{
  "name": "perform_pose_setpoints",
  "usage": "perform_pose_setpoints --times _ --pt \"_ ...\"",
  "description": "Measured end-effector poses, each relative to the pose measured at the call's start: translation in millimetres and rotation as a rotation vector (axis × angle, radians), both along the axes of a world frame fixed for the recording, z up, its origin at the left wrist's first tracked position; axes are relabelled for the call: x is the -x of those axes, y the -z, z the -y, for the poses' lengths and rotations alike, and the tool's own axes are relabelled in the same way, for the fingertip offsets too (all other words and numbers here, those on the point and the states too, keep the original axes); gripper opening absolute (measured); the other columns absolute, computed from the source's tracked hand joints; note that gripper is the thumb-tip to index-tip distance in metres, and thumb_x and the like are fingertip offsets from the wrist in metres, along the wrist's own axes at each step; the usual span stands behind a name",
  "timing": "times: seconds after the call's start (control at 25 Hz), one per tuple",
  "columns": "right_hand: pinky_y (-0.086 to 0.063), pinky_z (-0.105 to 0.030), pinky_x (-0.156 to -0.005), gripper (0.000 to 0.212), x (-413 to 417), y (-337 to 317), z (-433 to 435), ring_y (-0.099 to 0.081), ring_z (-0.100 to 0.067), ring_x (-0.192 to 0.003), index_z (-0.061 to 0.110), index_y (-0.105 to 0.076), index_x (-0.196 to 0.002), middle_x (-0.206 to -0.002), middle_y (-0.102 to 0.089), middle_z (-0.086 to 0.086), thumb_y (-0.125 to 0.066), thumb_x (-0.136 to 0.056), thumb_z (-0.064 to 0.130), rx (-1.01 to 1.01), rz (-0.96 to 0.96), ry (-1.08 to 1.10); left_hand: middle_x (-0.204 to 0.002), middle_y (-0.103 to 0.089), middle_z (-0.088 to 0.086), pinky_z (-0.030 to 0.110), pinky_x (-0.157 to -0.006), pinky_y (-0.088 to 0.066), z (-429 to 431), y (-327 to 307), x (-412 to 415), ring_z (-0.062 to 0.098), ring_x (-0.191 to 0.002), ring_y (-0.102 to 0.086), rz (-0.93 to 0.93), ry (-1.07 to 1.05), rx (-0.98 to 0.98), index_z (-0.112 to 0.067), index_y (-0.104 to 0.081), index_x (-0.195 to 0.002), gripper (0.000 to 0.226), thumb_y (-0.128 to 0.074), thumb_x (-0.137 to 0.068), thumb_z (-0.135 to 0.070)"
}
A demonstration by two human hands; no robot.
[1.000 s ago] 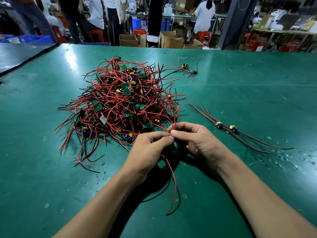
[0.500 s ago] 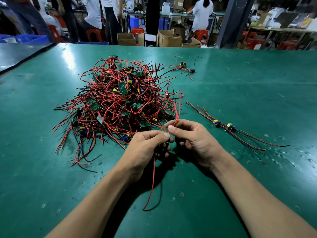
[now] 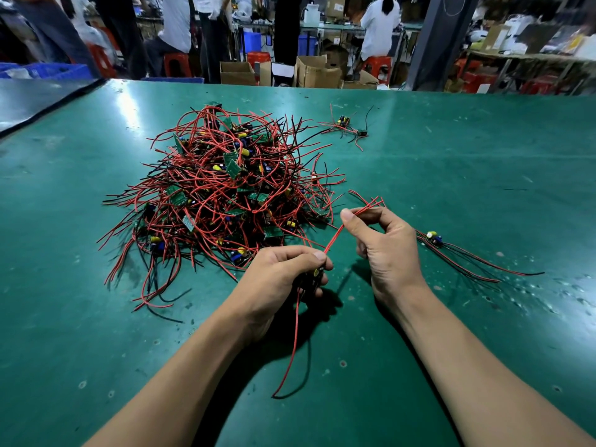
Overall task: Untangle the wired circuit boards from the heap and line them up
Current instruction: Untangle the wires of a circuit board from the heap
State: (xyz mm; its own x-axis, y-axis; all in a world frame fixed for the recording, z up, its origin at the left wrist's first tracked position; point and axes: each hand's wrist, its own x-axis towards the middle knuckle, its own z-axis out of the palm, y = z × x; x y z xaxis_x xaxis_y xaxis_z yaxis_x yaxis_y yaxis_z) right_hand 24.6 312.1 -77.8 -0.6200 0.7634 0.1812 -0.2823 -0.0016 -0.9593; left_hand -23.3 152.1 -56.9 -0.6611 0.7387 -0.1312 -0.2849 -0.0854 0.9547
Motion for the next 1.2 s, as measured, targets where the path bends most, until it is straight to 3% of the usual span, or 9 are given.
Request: perform_pose_setpoints --times 0.12,0.32,0.52,0.68,0.76,0.88,1.0,1.2 --pt "-0.036 -0.020 -0.058 0.014 0 -1 -3 -0.044 0.000 -0.048 0.017 -0.069 -0.076 -0.064 -0.063 0.009 -0.083 -0.079 0.013 -0.037 0.007 0.063 -0.065 -0.066 0.003 0.020 -0.052 -0.050 1 0 0 0.011 -0.057 -0.060 -0.003 0.004 0.009 0.001 -0.068 -0.078 0.018 -0.060 -0.092 -0.005" --pt "-0.035 -0.023 -0.046 0.020 0 1 -6 -0.040 -0.011 -0.043 0.015 -0.064 -0.077 -0.060 -0.057 0.004 -0.083 -0.079 0.013 -0.023 0.046 0.111 -0.063 -0.064 0.005 0.020 -0.052 -0.050 0 2 0 0.011 -0.055 -0.059 -0.023 0.006 0.022 0.000 -0.069 -0.074 0.020 -0.060 -0.091 -0.004" --pt "-0.046 -0.027 -0.069 0.020 -3 5 -14 -0.056 -0.010 -0.066 0.023 -0.067 -0.072 -0.077 -0.067 -0.001 -0.083 -0.079 0.031 -0.347 0.181 0.322 -0.063 -0.064 0.008 0.020 -0.052 -0.050 -1 3 1 0.014 -0.055 -0.058 -0.040 0.011 0.038 -0.004 -0.072 -0.072 0.023 -0.061 -0.092 -0.005" --pt "-0.049 -0.031 -0.072 0.011 -3 2 -19 -0.058 -0.012 -0.069 0.026 -0.071 -0.078 -0.081 -0.069 0.001 -0.080 -0.084 0.027 -0.345 0.173 0.314 -0.064 -0.065 0.009 0.021 -0.054 -0.050 0 4 2 0.017 -0.055 -0.058 -0.048 0.023 0.047 -0.005 -0.073 -0.072 0.022 -0.061 -0.092 -0.007" --pt "-0.042 -0.030 -0.058 0.016 -2 0 -17 -0.049 -0.014 -0.055 0.021 -0.068 -0.075 -0.068 -0.062 0.004 -0.078 -0.087 0.024 -0.171 0.149 0.240 -0.064 -0.064 0.009 0.021 -0.054 -0.050 0 4 2 0.017 -0.055 -0.057 -0.044 0.022 0.044 -0.004 -0.073 -0.073 0.022 -0.061 -0.092 -0.007" --pt "-0.028 -0.020 -0.038 0.028 0 -10 -12 -0.034 -0.006 -0.036 0.013 -0.057 -0.072 -0.052 -0.042 0.006 -0.065 -0.097 0.025 0.384 0.032 0.059 -0.063 -0.064 0.009 0.021 -0.053 -0.049 -1 5 2 0.017 -0.054 -0.058 -0.053 0.018 0.039 -0.004 -0.072 -0.073 0.021 -0.062 -0.091 -0.007" --pt "-0.025 -0.016 -0.030 0.036 -2 -21 -12 -0.028 -0.003 -0.030 0.013 -0.050 -0.068 -0.046 -0.032 0.005 -0.052 -0.102 0.025 0.832 -0.039 -0.109 -0.063 -0.065 0.012 0.023 -0.055 -0.047 -1 7 0 0.020 -0.054 -0.057 -0.147 0.008 0.070 -0.006 -0.074 -0.073 0.020 -0.064 -0.090 -0.009" --pt "-0.027 -0.013 -0.030 0.039 -10 -26 -17 -0.030 -0.003 -0.029 0.011 -0.049 -0.062 -0.046 -0.029 0.006 -0.052 -0.100 0.017 1.101 -0.067 -0.292 -0.060 -0.064 0.010 0.026 -0.055 -0.047 -3 12 -1 0.021 -0.054 -0.057 -0.221 -0.095 0.070 -0.003 -0.073 -0.074 0.018 -0.066 -0.089 -0.009"
